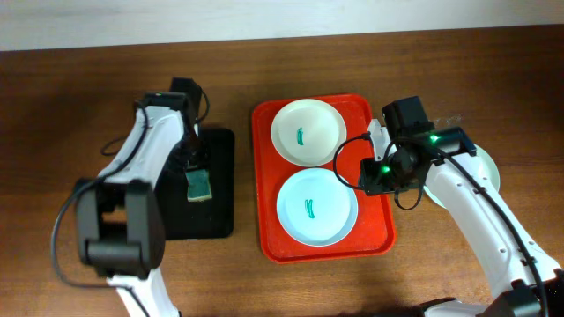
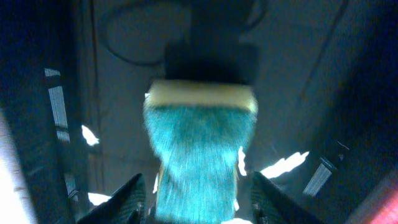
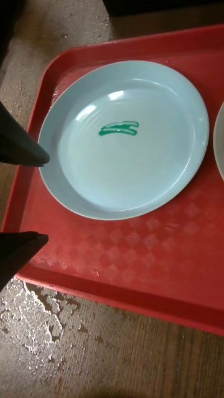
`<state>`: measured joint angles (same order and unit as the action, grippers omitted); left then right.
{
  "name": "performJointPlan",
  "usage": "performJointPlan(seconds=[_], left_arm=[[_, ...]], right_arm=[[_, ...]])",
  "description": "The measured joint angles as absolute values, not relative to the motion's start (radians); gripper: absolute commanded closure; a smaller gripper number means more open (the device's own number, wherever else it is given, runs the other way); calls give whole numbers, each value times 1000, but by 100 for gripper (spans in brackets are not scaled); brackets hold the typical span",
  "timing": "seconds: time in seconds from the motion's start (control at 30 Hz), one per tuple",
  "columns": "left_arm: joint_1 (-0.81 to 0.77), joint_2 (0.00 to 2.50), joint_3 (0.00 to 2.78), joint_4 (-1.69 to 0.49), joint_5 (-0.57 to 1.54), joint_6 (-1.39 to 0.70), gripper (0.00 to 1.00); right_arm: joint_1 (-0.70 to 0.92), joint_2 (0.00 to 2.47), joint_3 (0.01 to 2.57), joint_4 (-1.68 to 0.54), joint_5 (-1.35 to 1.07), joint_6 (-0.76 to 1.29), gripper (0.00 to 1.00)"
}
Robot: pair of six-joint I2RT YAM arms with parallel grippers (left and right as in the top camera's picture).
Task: Clean dirty plates on tray and stack at the side
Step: 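Grasp the sponge with the left gripper and lift it toward the plate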
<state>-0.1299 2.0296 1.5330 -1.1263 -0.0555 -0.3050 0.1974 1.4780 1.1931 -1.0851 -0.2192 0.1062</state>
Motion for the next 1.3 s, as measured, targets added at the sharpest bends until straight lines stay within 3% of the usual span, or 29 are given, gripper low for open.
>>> performJointPlan(seconds=[0.1, 0.17, 0.2, 0.23, 0.43, 0.5, 0.53, 0.6, 0.73, 0.8, 0.97, 1.07, 1.3], left_arm=[[-130, 2108, 1529, -1118, -53, -308, 48], [-130, 2131, 1528, -1117, -53, -311, 71], [-130, 2136, 1528, -1110, -50, -308, 92], [-130, 2136, 1528, -1097, -51, -303, 100], [-130, 2136, 1534, -1093, -52, -296, 100], [-130, 2136, 1552, -1136, -52, -296, 76], [-130, 2136, 1565, -1157, -52, -298, 71], [-130, 2136, 1599, -1204, -52, -297, 45], [-130, 2136, 1636, -1288, -52, -293, 39], [-130, 2137, 1636, -1321, -52, -292, 46], [-130, 2137, 1633, -1345, -51, -291, 73], [-130, 2137, 1576, -1294, -33, -291, 100], [-130, 2109, 1465, -1152, -22, -291, 100]], right_arm=[[197, 1478, 1193, -1086, -223, 105, 64], [197, 1478, 1193, -1085, -223, 105, 64], [197, 1478, 1193, -1085, -224, 106, 64], [197, 1478, 1193, -1086, -224, 106, 64], [197, 1478, 1193, -1085, -227, 106, 64], [197, 1478, 1193, -1086, -227, 106, 64], [197, 1478, 1193, -1086, -227, 106, 64], [197, 1478, 1193, -1086, -227, 107, 64], [197, 1478, 1193, -1092, -227, 106, 64], [197, 1478, 1193, -1092, -227, 106, 64], [197, 1478, 1193, -1093, -227, 106, 64], [197, 1478, 1193, -1095, -227, 106, 64], [197, 1478, 1193, -1096, -230, 106, 64]])
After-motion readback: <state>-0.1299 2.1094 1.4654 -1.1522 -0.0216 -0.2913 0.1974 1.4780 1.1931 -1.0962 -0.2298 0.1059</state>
